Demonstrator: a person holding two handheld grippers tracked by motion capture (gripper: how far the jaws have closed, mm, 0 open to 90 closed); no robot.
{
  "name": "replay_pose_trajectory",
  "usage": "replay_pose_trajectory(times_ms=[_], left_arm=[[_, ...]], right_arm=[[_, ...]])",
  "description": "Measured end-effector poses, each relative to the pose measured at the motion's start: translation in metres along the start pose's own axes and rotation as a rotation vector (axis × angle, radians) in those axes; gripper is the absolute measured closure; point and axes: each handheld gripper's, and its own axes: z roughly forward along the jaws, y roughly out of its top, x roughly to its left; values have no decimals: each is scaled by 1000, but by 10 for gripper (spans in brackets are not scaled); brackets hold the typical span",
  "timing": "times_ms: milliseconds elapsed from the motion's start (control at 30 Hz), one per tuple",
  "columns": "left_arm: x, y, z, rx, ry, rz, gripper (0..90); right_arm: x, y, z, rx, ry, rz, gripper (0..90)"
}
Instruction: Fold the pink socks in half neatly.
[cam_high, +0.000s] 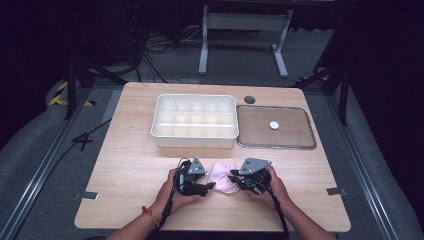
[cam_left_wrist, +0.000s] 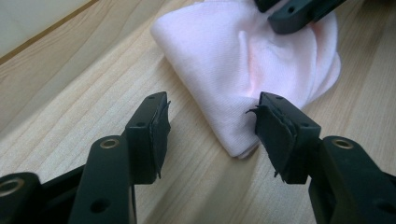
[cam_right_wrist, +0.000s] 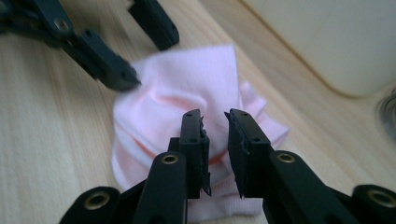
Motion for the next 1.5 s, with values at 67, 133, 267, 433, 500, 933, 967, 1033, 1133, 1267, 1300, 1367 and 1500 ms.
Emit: replay_pose_trajectory(times_ms=[67, 133, 267, 433, 500, 933, 967, 1033, 1133, 1267, 1300, 1367, 1500], left_arm=[[1, 0, 0, 2, -5, 4, 448], [1, 0, 0, 0, -12, -6, 456], [5, 3, 1, -1, -41, -50, 474], [10, 5, 4, -23, -109, -123, 569], [7, 6, 6, -18, -101, -118, 620], [2, 10, 7, -25, -76, -65, 785], [2, 10, 6, -27, -72, -67, 812], [1, 11, 5, -33, -62, -50, 830], [0, 13, 2, -46, -57, -32, 831], [1, 14, -3, -54, -55, -34, 824], [1, 15, -4, -62, -50, -35, 822], [1, 17, -6, -60, -44, -28, 822], [0, 18, -8, -55, -37, -8, 823]], right_arm=[[-2, -3, 3, -1, 26, 12, 772], [-2, -2, 3, 1, 33, 6, 775], [-1, -2, 4, 3, 24, -7, 778], [0, -2, 4, 3, 26, -7, 779], [0, -2, 4, 2, 27, -9, 779], [2, -1, 4, 6, 11, -15, 781], [2, -1, 4, 5, 10, -15, 781], [2, -1, 4, 1, 11, -18, 783], [5, 1, 4, 8, 2, -38, 794], [5, 8, -3, -31, 15, -40, 865], [5, 9, -4, -36, 20, -39, 876], [6, 12, -2, -30, 31, -45, 883], [11, 15, 11, 12, 28, -74, 881]])
